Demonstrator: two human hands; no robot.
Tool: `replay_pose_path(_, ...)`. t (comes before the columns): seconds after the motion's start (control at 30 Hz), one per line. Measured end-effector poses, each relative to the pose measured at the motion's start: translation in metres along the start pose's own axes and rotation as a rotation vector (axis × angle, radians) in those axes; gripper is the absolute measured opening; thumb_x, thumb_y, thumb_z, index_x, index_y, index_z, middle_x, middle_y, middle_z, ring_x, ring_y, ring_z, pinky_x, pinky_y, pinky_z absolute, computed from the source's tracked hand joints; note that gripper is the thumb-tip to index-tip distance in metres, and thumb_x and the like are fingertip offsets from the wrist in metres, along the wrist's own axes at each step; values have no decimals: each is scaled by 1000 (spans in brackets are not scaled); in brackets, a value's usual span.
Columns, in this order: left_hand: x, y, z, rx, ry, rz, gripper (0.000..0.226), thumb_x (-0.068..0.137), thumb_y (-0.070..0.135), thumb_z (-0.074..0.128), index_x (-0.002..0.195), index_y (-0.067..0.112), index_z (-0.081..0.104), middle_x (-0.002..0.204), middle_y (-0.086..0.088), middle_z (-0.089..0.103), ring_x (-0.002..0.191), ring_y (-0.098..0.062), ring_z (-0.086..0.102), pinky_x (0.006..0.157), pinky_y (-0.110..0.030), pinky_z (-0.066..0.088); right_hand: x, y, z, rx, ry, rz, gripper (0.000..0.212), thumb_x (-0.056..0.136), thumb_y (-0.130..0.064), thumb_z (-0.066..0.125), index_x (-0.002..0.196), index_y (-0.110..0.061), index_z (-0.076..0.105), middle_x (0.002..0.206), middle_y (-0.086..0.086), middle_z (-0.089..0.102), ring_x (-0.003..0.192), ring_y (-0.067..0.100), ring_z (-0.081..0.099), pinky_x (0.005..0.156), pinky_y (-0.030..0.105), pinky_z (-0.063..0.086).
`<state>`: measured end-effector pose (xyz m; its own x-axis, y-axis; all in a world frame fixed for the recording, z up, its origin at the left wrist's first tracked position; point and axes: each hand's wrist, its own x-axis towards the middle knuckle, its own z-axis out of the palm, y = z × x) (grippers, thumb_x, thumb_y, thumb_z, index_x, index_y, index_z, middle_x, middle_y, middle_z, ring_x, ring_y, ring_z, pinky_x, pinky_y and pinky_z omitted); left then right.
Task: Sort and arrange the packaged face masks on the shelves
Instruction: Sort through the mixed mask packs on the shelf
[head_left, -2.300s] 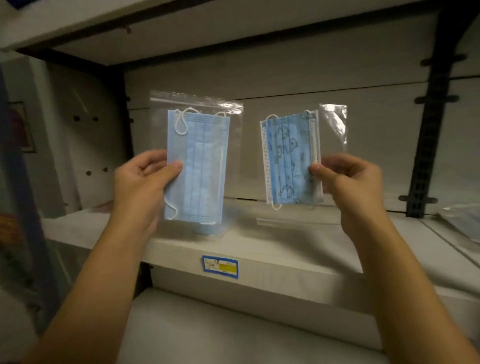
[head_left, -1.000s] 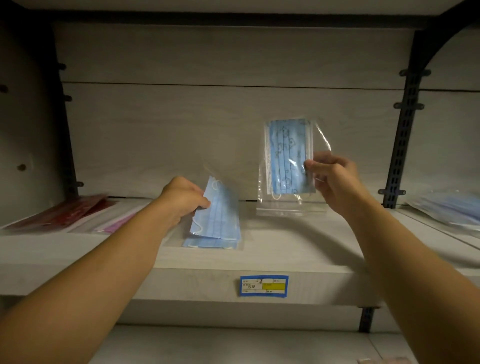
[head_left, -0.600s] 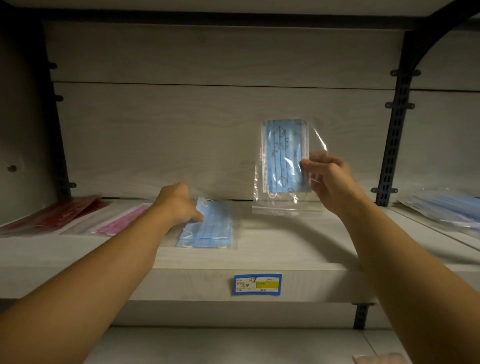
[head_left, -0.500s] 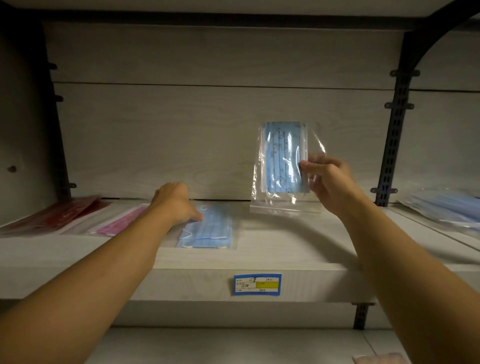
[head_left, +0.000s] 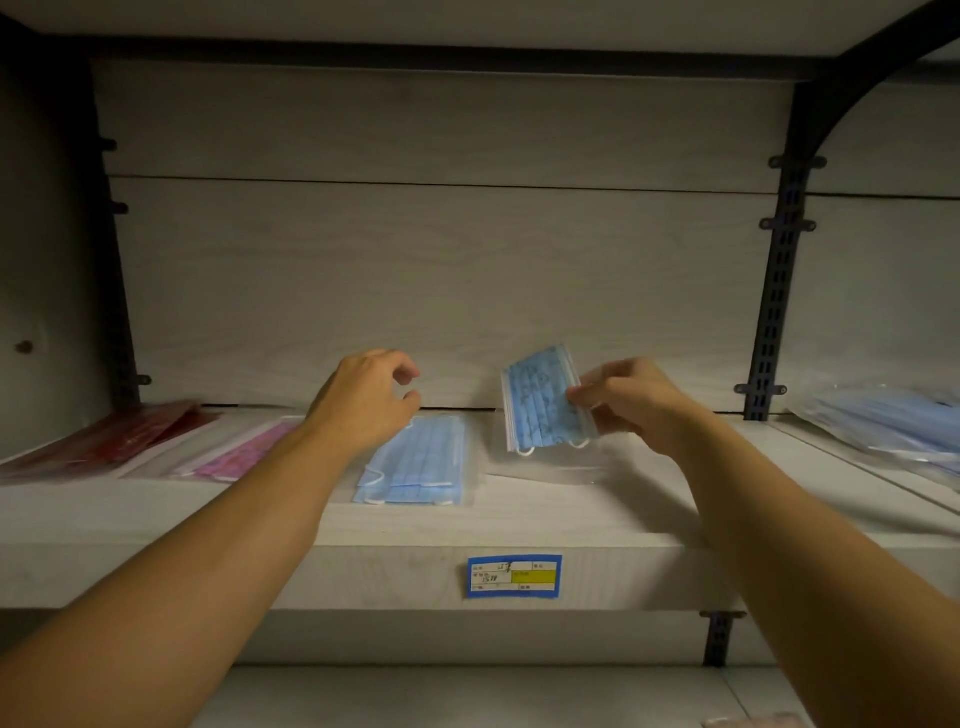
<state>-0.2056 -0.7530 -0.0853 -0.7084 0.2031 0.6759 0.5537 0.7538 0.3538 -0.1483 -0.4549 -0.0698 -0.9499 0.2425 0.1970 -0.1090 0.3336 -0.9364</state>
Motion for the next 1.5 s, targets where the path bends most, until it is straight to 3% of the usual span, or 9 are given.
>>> replay_pose_path(0.2,1,-6,4,0,-28,-7,24,90,20,69,114,21,69,107,5,68,84,-11,58,81,-28,50,10,11,1,-405,-11,67,20,79,-18,84,93,-6,77,78,9,66,67,21,53,60,33,47)
replay_pose_path(0.33,2,-6,4,-4,-38,-4,24,90,20,69,114,21,69,107,5,68,85,-11,60,82,-30,53,15,16,4,-602,-51,119,33,75,-33,87,98,-12,76,95,11,72,75,22,61,65,33,51)
replay_pose_path(0.47,2,-9,6,-1,-44,-10,23,91,19,68,114,21,69,107,6,67,86,-11,60,81,-29,53,14,16,5,-740,-45,135,38,72,-43,88,93,-13,75,87,8,72,67,22,65,53,26,50)
replay_pose_path(0.6,4,-11,7,6,-50,-4,23,90,19,67,113,22,69,105,6,66,84,-10,60,81,-30,53,15,17,4,-813,3,150,52,66,-53,88,92,-11,73,82,7,72,68,21,68,56,28,55)
replay_pose_path(0.7,5,-13,8,6,-56,0,22,90,18,67,111,23,70,101,7,66,83,-10,60,82,-33,55,17,21,2,-869,45,129,65,60,-63,86,96,-12,71,94,5,71,80,20,68,65,30,55)
replay_pose_path(0.8,4,-15,7,27,-76,-10,22,90,17,66,110,25,69,102,7,66,85,-11,60,81,-32,55,10,24,1,-888,120,54,82,64,-67,81,120,-11,61,122,6,55,99,23,59,78,32,50)
replay_pose_path(1.03,-5,-9,8,99,-125,-63,25,91,21,64,115,22,68,110,3,67,97,-17,63,85,-30,53,-12,19,7,-814,271,-145,45,90,-41,65,125,-12,61,125,9,59,109,26,60,94,36,51)
replay_pose_path(1.2,-8,13,5,214,-138,15,29,96,25,57,123,23,63,127,1,63,108,-21,62,89,-31,52,-38,4,3,-1035,198,-192,45,91,-40,60,129,-16,59,127,6,63,113,27,60,92,36,52)
replay_pose_path(1.5,-31,76,-1,327,-164,168,28,98,30,52,121,23,65,120,1,65,103,-21,63,86,-34,54,-85,3,-49,-1214,147,-197,37,90,-35,62,119,-14,60,113,6,61,94,26,61,82,41,57)
